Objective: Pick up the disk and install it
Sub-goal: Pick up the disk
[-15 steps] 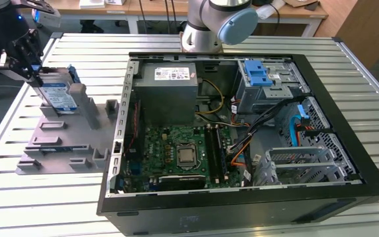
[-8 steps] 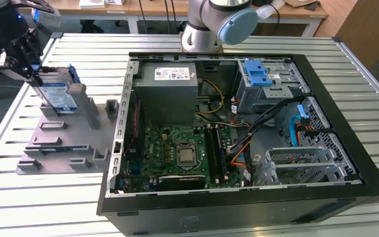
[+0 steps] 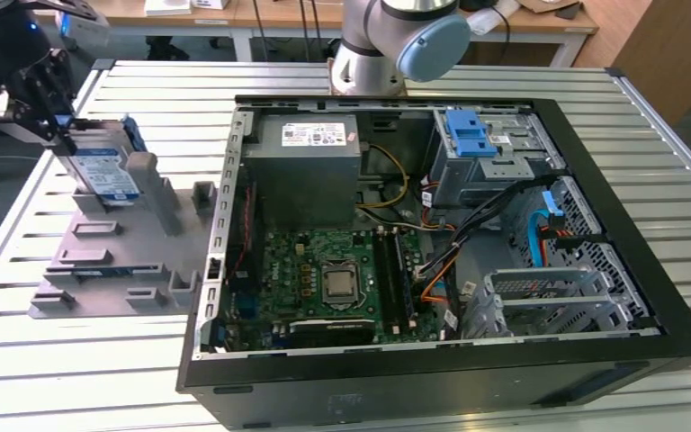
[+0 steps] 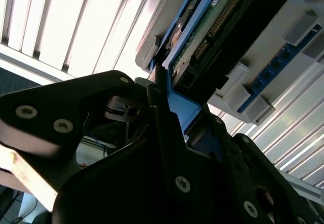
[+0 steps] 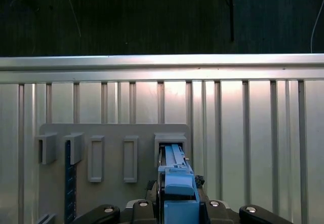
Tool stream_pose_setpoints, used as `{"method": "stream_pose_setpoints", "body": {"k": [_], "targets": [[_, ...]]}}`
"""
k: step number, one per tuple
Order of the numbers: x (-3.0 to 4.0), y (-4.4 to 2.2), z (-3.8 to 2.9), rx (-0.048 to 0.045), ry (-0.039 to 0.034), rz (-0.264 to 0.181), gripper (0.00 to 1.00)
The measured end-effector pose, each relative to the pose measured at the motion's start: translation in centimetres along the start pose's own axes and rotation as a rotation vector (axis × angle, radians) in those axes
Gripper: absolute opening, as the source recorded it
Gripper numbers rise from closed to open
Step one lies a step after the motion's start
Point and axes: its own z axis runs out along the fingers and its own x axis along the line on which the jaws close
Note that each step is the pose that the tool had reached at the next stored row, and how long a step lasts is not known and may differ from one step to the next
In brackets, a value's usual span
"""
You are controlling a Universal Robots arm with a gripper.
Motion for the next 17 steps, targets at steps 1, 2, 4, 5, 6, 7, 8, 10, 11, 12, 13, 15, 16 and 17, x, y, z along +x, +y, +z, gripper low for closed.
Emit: {"method": "stream_pose_setpoints", "body": {"k": [1,2,4,5,6,7,8,10,11,12,13,15,16,17], "targets": [[0.0,0.0,-0.06,0.0001,0.0,0.0,0.36],[0.0,0.0,-0.13,0.0001,0.0,0.0,0.36],[0.0,0.0,-0.25,0.0,0.0,0.0,0.36],[0.0,0.0,-0.26,0.0003,-0.0001,0.0,0.36],[0.0,0.0,-0.29,0.0001,0.0,0.0,0.36],[0.0,0.0,-0.32,0.0001,0.0,0.0,0.36],[0.0,0.0,-0.32,0.0001,-0.0001,0.0,0.36],[0.0,0.0,-0.35,0.0,0.0,0.0,0.36],[0.0,0.0,-0.38,-0.0001,0.0,0.0,0.36],[0.0,0.0,-0.41,-0.0001,0.0001,0.0,0.36],[0.0,0.0,-0.47,-0.0003,0.0001,0.0,0.36],[0.0,0.01,-0.59,0.0001,0.0,0.0,0.36],[0.0,0.01,-0.68,0.0,0.0,0.0,0.36],[0.0,0.01,-0.76,0.0001,0.0,0.0,0.36]]}}
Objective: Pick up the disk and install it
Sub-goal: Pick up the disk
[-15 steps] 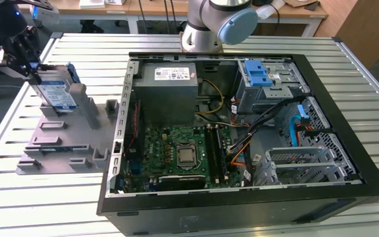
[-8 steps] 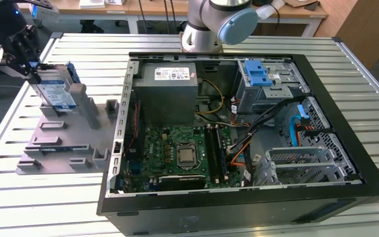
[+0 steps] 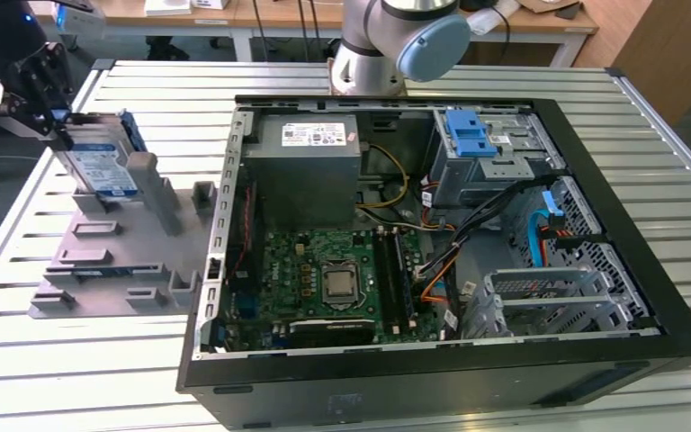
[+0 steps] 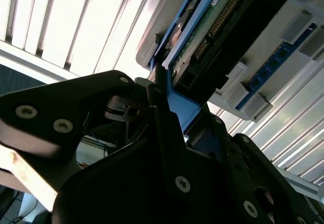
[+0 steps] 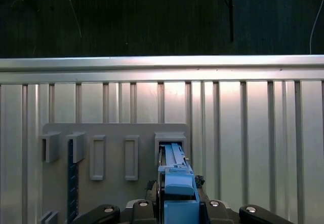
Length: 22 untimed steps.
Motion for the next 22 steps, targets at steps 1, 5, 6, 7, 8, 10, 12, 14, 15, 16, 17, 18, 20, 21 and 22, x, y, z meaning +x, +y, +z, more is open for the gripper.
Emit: {"method": "stream_pose_setpoints", "body": {"k": [1,5,6,7,8,10,12,14,15,16,17,18,20,21,22], "targets": [[0.0,0.0,-0.09,0.0001,0.0,0.0,0.36],[0.0,0.0,-0.41,0.0001,0.0,0.0,0.36],[0.0,0.0,-0.49,0.0001,0.0,0.0,0.36],[0.0,0.01,-0.57,0.0001,0.0,0.0,0.36],[0.0,0.01,-0.65,0.0001,0.0,0.0,0.36],[0.0,0.01,-0.8,0.0002,-0.0001,0.0,0.36],[0.0,0.01,-0.93,0.0004,-0.0001,0.0,0.36],[0.0,0.01,-1.07,0.0006,0.0,0.0,0.36],[0.0,0.01,-1.15,0.0007,0.0,0.0,0.36],[0.0,0.01,-1.24,0.0006,0.0,0.0,0.36],[0.0,0.01,-1.31,0.0008,0.0,0.0,0.36],[0.0,0.01,-1.4,0.0009,0.0,0.0,0.36],[0.0,0.01,-1.57,0.0011,0.0,0.0,0.36],[0.0,0.02,-1.66,0.0012,0.0,0.0,0.36],[0.0,0.02,-1.75,0.0013,0.0,0.0,0.36]]}}
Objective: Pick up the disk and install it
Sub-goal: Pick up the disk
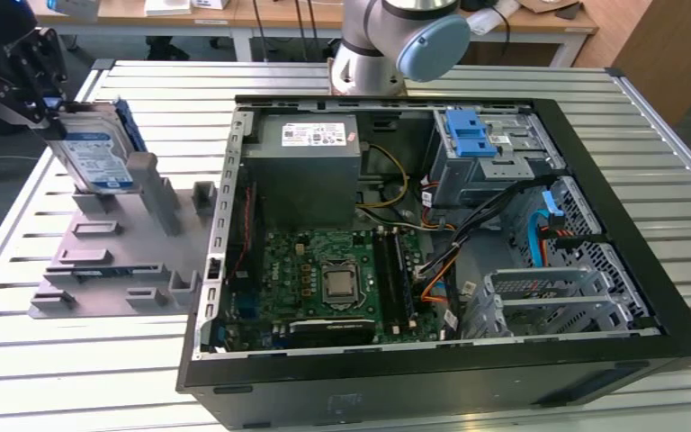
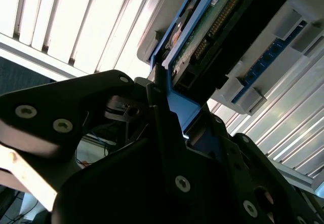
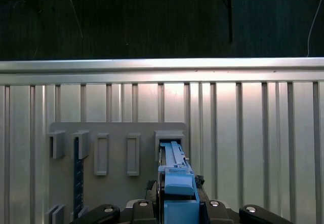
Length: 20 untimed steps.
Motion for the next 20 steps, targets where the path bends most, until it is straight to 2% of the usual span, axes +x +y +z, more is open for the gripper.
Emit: {"method": "stream_pose_setpoints", "body": {"k": [20], "targets": [[-0.01,0.01,-1.5,0.0012,-0.0001,0.0,0.36]]}}
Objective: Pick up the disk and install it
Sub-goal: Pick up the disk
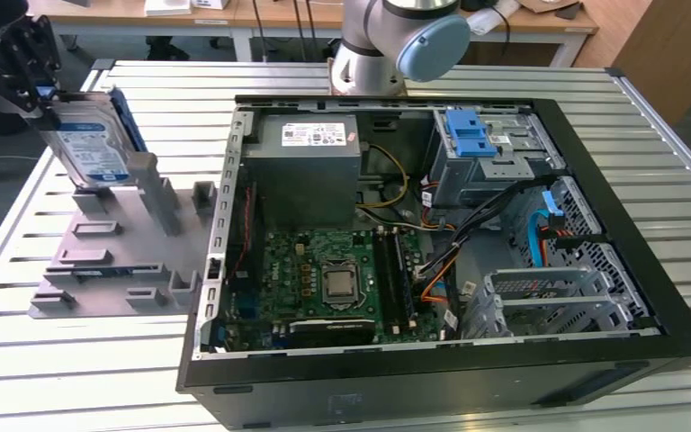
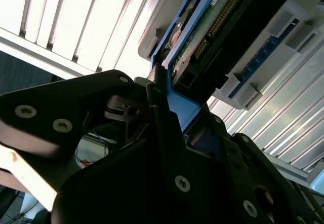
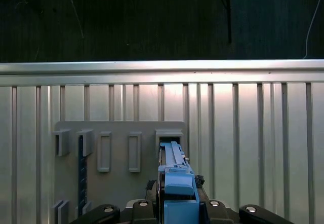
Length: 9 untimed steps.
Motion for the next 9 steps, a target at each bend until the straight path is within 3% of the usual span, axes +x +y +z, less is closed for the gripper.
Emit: {"method": "stream_pose_setpoints", "body": {"k": [9], "targets": [[0.0,0.0,-0.6,0.0003,0.0,0.0,0.36]]}}
